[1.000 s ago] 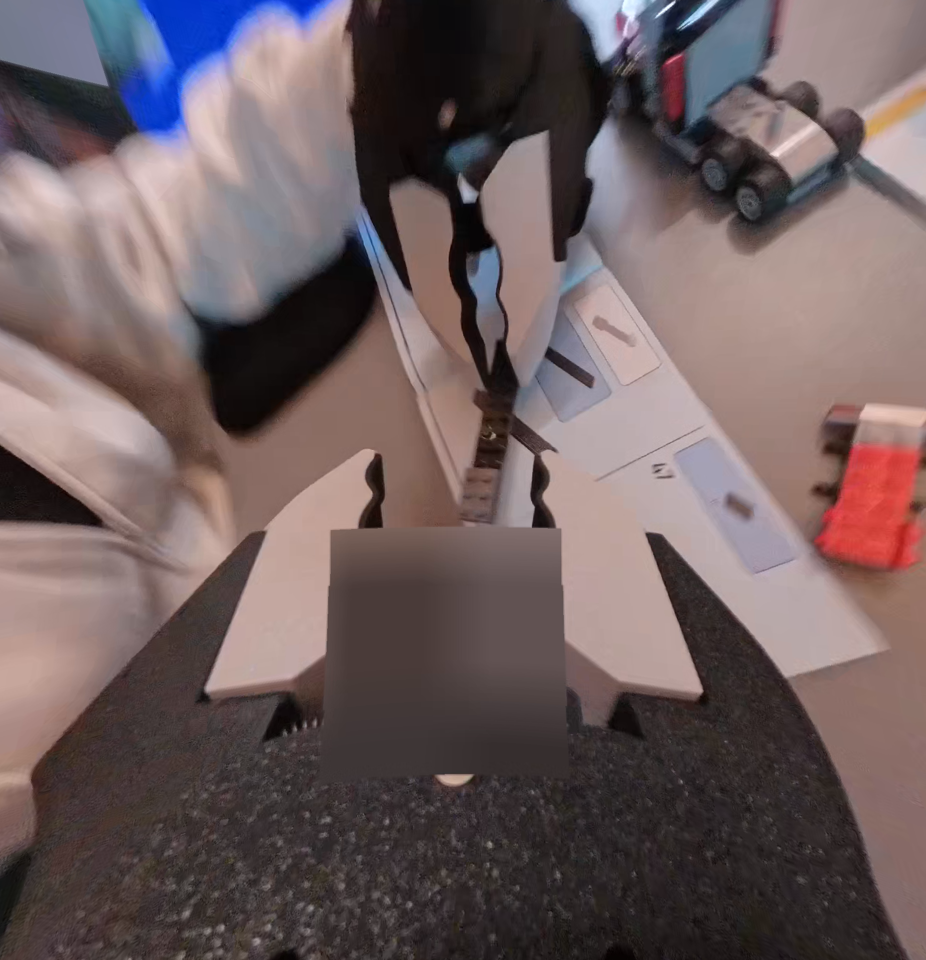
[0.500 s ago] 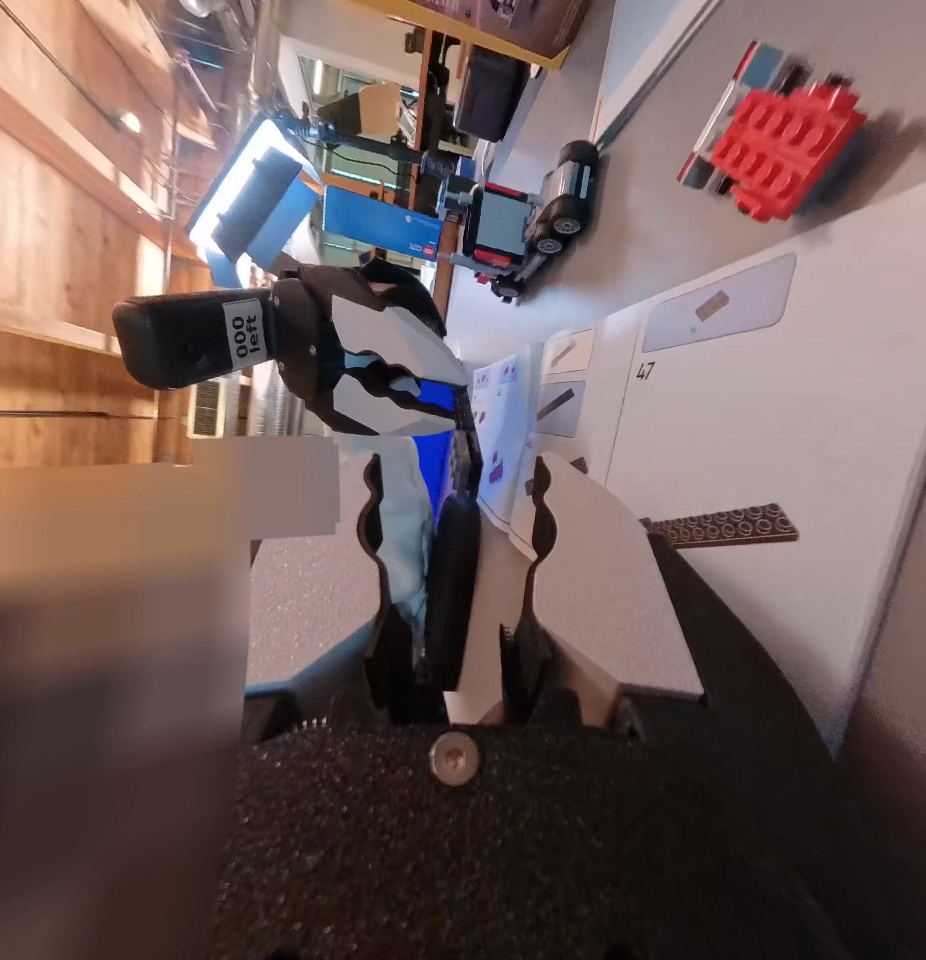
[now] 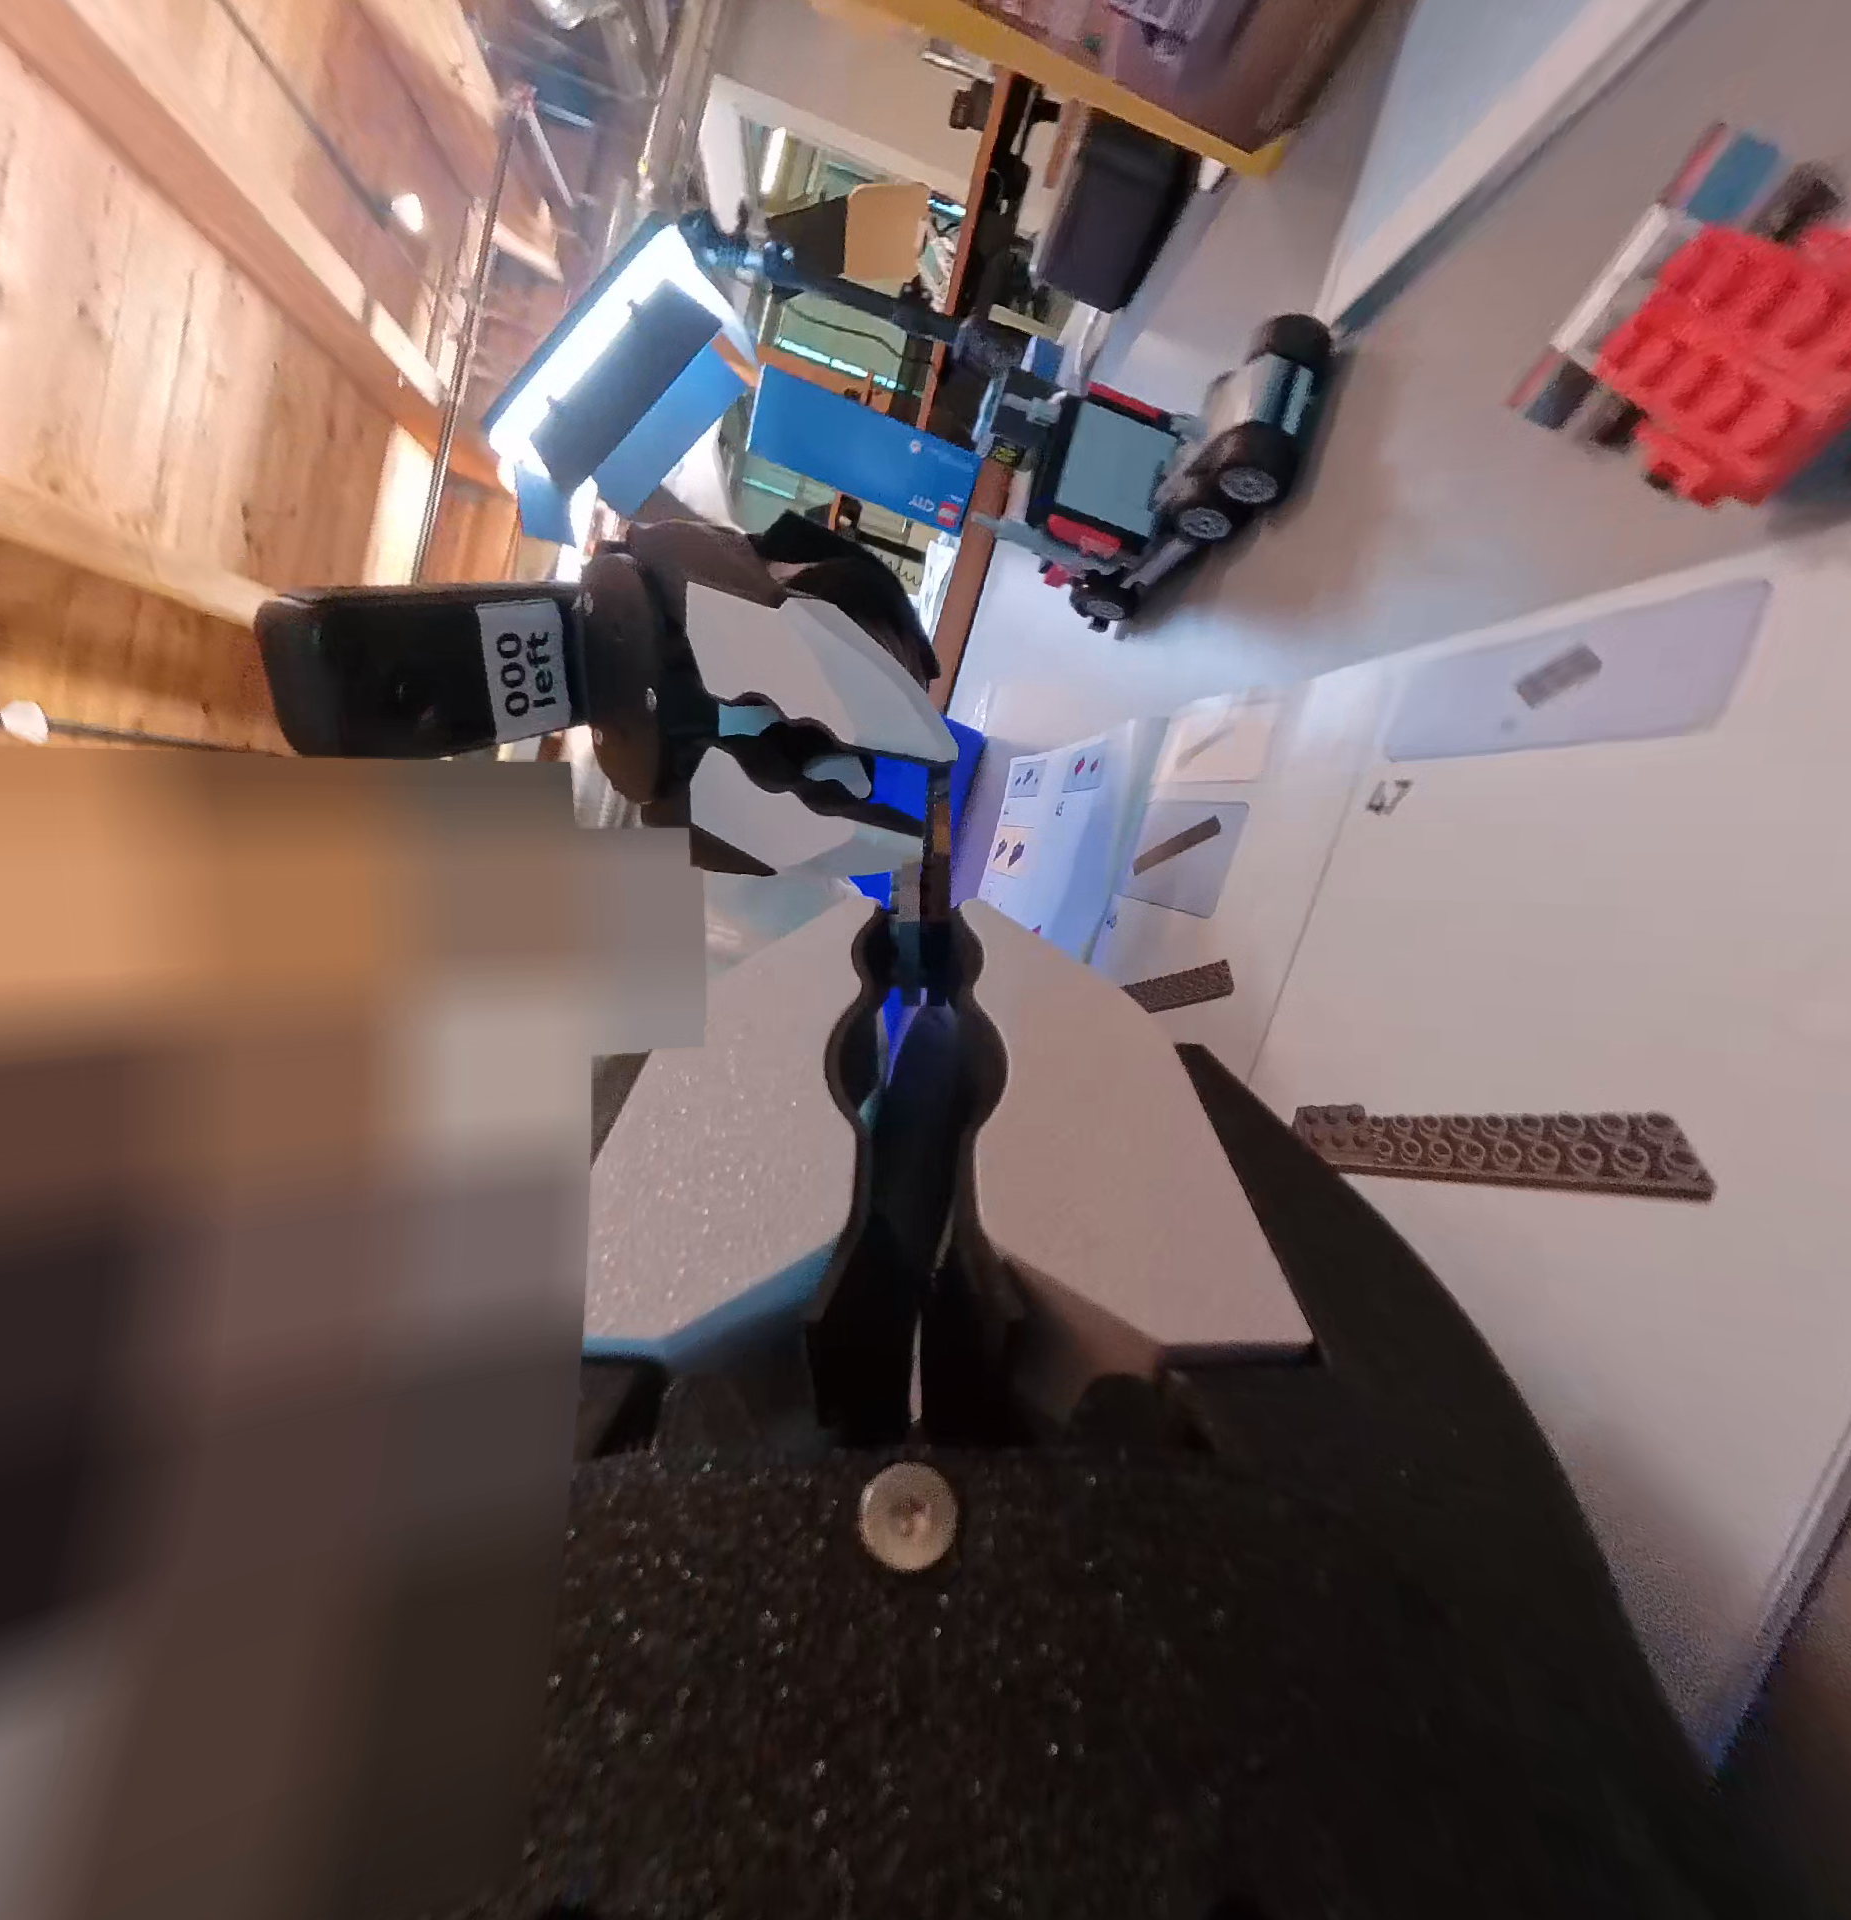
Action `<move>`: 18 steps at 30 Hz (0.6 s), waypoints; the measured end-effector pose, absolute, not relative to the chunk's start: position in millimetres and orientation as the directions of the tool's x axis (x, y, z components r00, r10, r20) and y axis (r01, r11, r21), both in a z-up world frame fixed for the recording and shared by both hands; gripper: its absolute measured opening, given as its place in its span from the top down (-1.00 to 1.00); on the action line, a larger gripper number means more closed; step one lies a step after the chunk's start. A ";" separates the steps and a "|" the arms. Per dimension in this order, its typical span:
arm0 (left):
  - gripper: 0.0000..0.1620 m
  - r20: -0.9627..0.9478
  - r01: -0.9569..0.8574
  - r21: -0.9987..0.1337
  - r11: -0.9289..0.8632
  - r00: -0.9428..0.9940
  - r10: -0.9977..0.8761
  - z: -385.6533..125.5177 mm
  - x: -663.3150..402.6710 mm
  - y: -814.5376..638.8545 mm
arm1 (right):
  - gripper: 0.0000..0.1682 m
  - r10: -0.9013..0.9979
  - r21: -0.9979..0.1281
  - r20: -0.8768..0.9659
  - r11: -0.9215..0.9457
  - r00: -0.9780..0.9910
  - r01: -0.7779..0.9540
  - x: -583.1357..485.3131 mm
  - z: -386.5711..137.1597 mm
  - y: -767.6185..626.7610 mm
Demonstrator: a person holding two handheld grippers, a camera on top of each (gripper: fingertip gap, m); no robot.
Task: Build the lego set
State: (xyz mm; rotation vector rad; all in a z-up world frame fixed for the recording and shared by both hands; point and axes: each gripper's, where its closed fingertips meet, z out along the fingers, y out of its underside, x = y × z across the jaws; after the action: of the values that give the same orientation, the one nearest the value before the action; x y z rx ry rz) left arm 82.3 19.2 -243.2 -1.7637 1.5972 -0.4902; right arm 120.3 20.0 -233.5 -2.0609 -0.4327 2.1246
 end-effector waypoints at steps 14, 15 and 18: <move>0.70 -0.163 -0.356 -0.934 0.023 0.368 -0.915 -175.5 114.0 -16.6 | 0.88 0.951 -0.901 0.223 0.285 -0.214 0.326 123.5 -188.7 -13.2; 0.73 -0.171 -0.363 -0.931 0.029 0.368 -0.914 -178.3 117.7 -16.4 | 0.88 0.944 -0.890 0.240 0.307 -0.225 0.337 121.3 -189.0 -12.9; 0.81 -0.225 -0.410 -0.910 0.054 0.381 -0.897 -186.9 121.0 -11.8 | 0.88 0.924 -0.877 0.288 0.360 -0.252 0.317 116.0 -186.2 -14.9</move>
State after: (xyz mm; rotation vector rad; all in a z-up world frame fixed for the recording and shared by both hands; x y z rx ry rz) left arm 121.0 -11.8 -186.9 -1.5505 1.2104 -0.5591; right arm 116.0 -14.9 -186.2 -1.0983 -1.7660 0.8911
